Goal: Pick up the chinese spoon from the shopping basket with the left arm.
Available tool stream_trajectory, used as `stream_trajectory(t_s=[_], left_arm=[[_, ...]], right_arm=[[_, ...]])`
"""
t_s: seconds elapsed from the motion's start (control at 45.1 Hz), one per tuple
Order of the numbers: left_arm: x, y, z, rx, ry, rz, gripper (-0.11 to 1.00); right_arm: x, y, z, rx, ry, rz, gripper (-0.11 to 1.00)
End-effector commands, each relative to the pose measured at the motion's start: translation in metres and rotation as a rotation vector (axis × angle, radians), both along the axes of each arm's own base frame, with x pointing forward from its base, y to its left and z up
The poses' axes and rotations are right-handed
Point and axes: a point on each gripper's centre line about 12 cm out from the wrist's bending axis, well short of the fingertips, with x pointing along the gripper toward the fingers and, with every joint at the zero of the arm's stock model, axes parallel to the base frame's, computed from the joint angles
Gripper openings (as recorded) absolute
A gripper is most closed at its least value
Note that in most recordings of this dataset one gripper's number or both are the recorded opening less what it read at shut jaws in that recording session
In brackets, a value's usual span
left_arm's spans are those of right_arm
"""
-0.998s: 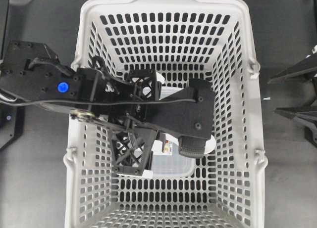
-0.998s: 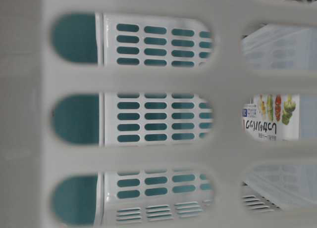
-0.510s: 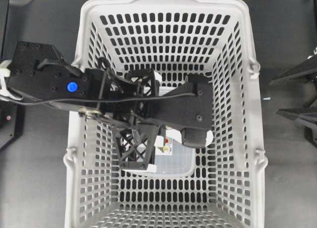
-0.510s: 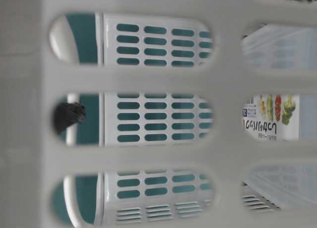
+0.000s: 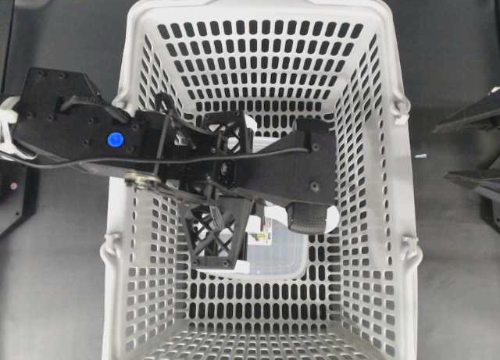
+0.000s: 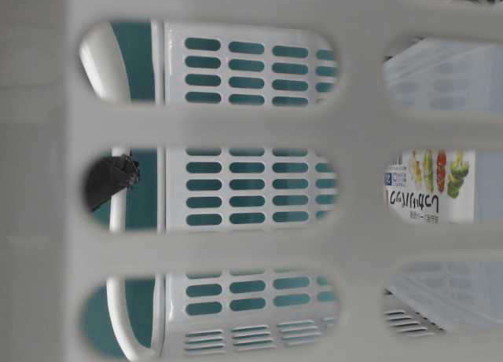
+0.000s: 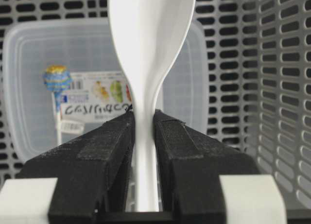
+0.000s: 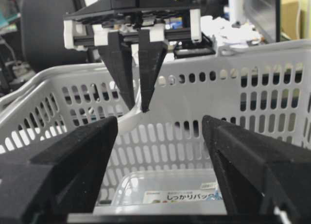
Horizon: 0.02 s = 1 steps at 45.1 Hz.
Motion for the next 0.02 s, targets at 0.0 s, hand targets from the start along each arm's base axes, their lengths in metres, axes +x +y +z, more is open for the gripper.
stream_trajectory(t_s=[0.0], left_arm=[[-0.0065,0.0000,0.0193,-0.005,-0.054,-0.003,0.12]], right_arm=[[0.0010,0.0006,0.0029,0.002,-0.008,0.003,0.68]])
